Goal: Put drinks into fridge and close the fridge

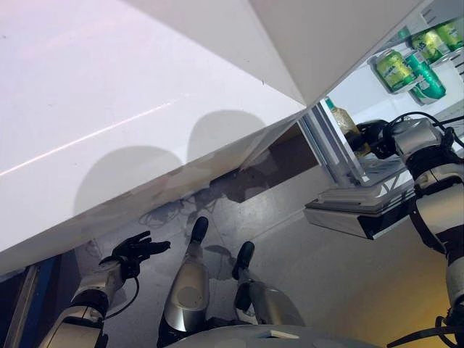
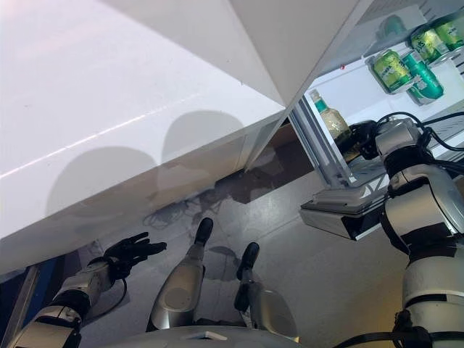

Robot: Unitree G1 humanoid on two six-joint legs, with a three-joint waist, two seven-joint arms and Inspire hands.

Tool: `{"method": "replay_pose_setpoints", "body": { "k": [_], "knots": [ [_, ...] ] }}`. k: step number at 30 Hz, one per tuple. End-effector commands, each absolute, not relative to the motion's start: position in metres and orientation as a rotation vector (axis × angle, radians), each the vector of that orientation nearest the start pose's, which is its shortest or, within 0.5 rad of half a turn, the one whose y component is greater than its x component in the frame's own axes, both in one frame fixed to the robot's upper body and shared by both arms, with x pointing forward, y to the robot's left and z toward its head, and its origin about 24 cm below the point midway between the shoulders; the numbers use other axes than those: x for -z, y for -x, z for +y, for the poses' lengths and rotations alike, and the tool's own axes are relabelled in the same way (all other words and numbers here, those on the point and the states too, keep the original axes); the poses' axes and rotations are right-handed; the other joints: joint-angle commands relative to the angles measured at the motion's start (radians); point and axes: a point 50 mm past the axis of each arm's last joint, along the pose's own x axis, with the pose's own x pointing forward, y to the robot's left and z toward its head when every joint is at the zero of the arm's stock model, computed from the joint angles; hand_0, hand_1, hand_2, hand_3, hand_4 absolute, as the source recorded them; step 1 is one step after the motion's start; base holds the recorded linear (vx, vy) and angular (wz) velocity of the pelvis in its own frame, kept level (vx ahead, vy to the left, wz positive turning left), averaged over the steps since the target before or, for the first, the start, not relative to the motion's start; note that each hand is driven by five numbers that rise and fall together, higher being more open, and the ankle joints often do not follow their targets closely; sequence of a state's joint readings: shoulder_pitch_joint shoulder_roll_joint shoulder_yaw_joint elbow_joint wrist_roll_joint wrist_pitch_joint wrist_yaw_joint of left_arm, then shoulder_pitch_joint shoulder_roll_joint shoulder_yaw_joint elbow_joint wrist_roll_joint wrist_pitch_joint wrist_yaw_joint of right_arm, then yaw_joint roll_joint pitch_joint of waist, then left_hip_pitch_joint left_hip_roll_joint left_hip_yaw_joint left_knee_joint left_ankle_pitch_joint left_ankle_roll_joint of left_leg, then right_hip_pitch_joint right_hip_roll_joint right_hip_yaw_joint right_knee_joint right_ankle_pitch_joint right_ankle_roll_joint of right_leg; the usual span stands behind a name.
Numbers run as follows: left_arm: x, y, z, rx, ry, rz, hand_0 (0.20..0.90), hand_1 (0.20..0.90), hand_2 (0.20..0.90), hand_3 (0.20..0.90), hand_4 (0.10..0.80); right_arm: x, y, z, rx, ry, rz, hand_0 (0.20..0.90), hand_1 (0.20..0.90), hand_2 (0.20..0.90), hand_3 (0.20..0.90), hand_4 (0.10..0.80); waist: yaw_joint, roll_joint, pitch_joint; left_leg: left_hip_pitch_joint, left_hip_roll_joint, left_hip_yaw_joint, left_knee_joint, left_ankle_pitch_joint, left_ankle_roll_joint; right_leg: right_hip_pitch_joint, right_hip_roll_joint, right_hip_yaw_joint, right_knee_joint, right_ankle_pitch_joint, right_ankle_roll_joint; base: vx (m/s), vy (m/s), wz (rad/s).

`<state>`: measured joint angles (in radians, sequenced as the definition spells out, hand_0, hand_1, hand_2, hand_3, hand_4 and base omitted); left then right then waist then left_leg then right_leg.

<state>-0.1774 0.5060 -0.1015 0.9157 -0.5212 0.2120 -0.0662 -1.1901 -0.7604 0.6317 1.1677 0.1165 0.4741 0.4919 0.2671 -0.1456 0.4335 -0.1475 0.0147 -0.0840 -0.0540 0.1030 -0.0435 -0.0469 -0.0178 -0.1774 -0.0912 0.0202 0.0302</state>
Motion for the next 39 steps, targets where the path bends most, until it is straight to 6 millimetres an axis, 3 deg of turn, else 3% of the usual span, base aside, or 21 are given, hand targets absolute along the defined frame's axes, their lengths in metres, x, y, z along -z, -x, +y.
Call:
{"method": "replay_pose_setpoints", "body": {
  "k": [1,9,10,11,13,14,16,17,29,39],
  "knots": [
    [0.074,-0.192,0.322,-0.295,-0.012,0.865,0.9,0.9,0.9,0.9,0.8,-0.227,-0.383,-0.317,0.074,0.719,0.63,0.3,0.3,0.3,0.2,0.1,0.008,0.006,-0.025,-0.06,-0.052,0.016,0.036,-0.051,0.042,-0.108,0.006,-0.016,0.04,0.088,0.017,0.0,0.0,0.0],
    [0.071,-0.192,0.324,-0.29,-0.018,0.855,0.9,0.9,0.9,0.9,0.8,-0.217,-0.378,-0.325,0.098,0.697,0.68,0.3,0.3,0.3,0.2,0.1,0.017,0.011,-0.015,-0.078,-0.056,0.01,0.046,-0.048,0.043,-0.123,0.006,-0.024,0.05,0.088,0.015,0.003,-0.01,0.03],
    [0.07,-0.193,0.324,-0.287,-0.022,0.854,0.9,0.9,0.9,0.9,0.8,-0.216,-0.378,-0.325,0.102,0.688,0.68,0.34,0.34,0.34,0.247,0.147,0.018,0.012,-0.014,-0.08,-0.057,0.009,0.048,-0.048,0.044,-0.125,0.006,-0.023,0.051,0.089,0.015,0.009,-0.022,0.08],
    [0.07,-0.192,0.325,-0.283,-0.024,0.853,0.9,0.9,0.9,0.9,0.8,-0.216,-0.377,-0.327,0.114,0.687,0.679,0.425,0.425,0.425,0.345,0.245,0.019,0.014,-0.013,-0.083,-0.057,0.008,0.05,-0.048,0.043,-0.128,0.006,-0.024,0.053,0.089,0.015,0.006,-0.015,0.1],
    [0.071,-0.192,0.324,-0.281,-0.023,0.853,0.9,0.9,0.9,0.9,0.8,-0.215,-0.377,-0.327,0.119,0.678,0.673,0.698,0.698,0.698,0.664,0.564,0.019,0.015,-0.013,-0.083,-0.056,0.008,0.051,-0.048,0.044,-0.129,0.006,-0.023,0.055,0.089,0.015,0.003,0.002,0.06],
    [0.072,-0.191,0.324,-0.28,-0.023,0.853,0.9,0.9,0.9,0.9,0.8,-0.215,-0.377,-0.328,0.124,0.675,0.671,0.792,0.792,0.792,0.774,0.674,0.018,0.017,-0.014,-0.082,-0.057,0.007,0.051,-0.048,0.044,-0.129,0.006,-0.024,0.056,0.088,0.014,0.0,0.0,0.0],
    [0.073,-0.191,0.322,-0.279,-0.022,0.854,0.9,0.9,0.9,0.9,0.8,-0.215,-0.377,-0.328,0.129,0.681,0.667,0.822,0.822,0.822,0.809,0.709,0.017,0.018,-0.016,-0.082,-0.058,0.008,0.052,-0.049,0.044,-0.129,0.007,-0.023,0.056,0.087,0.014,0.0,0.0,0.0],
    [0.073,-0.191,0.322,-0.278,-0.021,0.854,0.9,0.9,0.9,0.9,0.8,-0.214,-0.377,-0.328,0.135,0.677,0.663,0.9,0.9,0.9,0.9,0.8,0.017,0.019,-0.016,-0.083,-0.057,0.011,0.054,-0.05,0.044,-0.129,0.006,-0.024,0.058,0.086,0.013,0.0,0.0,0.0],
    [0.076,-0.189,0.319,-0.286,-0.026,0.868,0.9,0.9,0.9,0.9,0.8,-0.215,-0.375,-0.337,0.228,0.653,0.607,0.9,0.9,0.9,0.9,0.8,0.009,0.017,-0.033,-0.061,-0.054,0.021,0.048,-0.054,0.046,-0.112,0.008,-0.018,0.056,0.083,0.016,0.0,0.0,0.0],
    [0.089,-0.174,0.316,-0.281,-0.021,0.914,0.9,0.9,0.9,0.9,0.8,-0.23,-0.368,-0.354,0.363,0.587,0.467,0.9,0.9,0.9,0.9,0.8,-0.023,0.027,-0.07,-0.01,-0.046,0.044,0.024,-0.06,0.047,-0.079,0.01,-0.009,0.056,0.067,0.017,-0.012,0.049,-0.02]
  ]
}}
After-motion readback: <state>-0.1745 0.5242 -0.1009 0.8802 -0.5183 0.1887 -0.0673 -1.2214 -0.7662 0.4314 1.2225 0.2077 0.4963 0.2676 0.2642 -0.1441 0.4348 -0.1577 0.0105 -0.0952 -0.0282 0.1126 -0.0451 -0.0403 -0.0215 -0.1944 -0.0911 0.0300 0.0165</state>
